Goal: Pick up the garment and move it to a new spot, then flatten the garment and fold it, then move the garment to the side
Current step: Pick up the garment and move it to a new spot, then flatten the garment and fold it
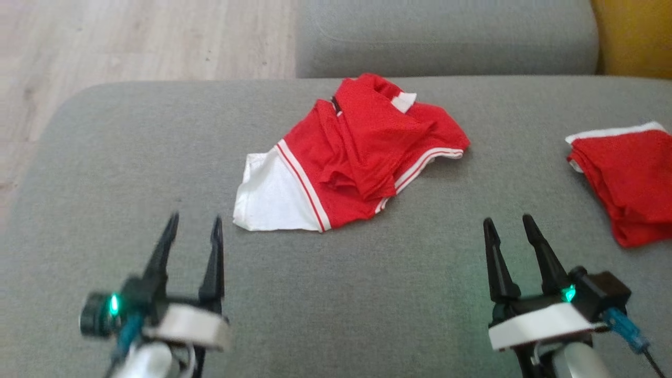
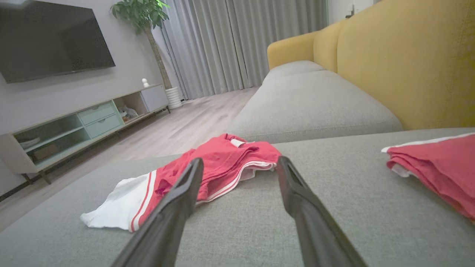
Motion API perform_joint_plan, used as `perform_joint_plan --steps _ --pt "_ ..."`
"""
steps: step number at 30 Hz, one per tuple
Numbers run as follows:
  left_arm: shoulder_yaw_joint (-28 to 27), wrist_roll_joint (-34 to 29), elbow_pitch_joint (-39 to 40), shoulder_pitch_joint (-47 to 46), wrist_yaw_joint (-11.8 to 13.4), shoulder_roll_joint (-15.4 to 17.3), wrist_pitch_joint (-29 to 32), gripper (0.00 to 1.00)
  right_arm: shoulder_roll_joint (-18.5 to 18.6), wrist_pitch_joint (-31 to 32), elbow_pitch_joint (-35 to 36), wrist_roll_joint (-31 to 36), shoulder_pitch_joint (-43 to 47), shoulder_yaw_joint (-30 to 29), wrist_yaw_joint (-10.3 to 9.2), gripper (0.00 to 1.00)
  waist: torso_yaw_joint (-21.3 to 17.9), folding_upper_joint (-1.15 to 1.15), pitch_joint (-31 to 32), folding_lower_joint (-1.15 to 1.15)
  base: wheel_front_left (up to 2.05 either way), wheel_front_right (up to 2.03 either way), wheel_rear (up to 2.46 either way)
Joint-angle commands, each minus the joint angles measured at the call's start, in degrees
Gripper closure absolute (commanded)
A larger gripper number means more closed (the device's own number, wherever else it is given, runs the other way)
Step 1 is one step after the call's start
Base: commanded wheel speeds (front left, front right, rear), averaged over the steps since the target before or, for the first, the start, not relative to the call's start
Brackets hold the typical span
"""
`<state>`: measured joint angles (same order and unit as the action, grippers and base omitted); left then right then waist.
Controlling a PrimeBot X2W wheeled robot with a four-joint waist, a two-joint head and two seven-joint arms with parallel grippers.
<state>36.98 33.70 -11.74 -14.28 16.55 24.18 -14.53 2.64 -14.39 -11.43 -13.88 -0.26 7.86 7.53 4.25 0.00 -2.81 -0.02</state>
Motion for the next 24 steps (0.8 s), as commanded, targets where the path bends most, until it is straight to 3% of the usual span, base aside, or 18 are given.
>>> perform_joint_plan --steps 1,4,7,15,24 --pt "-4.92 -2.13 4.04 0.71 1.06 -0.04 -0.46 0.00 0.23 -0.61 1.78 0.48 -0.31 0.80 -0.04 0.00 1.10 0.00 1.10 0.02 0.00 0.00 0.00" --pt "-7.95 -5.58 6.63 6.13 1.09 -2.07 -0.46 0.00 0.23 -0.61 1.74 0.48 0.47 0.73 -0.04 0.00 1.54 0.00 1.39 0.02 0.00 0.00 0.00" --pt "-9.97 -7.88 7.23 8.49 -0.43 -4.23 -0.46 0.00 0.23 -0.61 1.69 0.75 0.61 1.23 -0.04 0.00 2.11 0.00 1.34 0.02 0.00 0.00 0.00" --pt "-12.44 -12.63 6.11 6.86 -5.18 -8.31 -0.46 0.00 0.23 0.22 -0.03 1.45 -5.34 6.55 -0.04 0.00 4.55 0.00 -2.56 0.02 0.00 0.00 0.00" --pt "-12.96 -15.80 2.81 4.04 -10.09 -14.49 -0.47 0.00 0.23 8.01 -13.71 6.08 -19.37 9.28 -0.04 0.00 10.28 0.00 -8.06 0.02 0.00 0.00 0.00"
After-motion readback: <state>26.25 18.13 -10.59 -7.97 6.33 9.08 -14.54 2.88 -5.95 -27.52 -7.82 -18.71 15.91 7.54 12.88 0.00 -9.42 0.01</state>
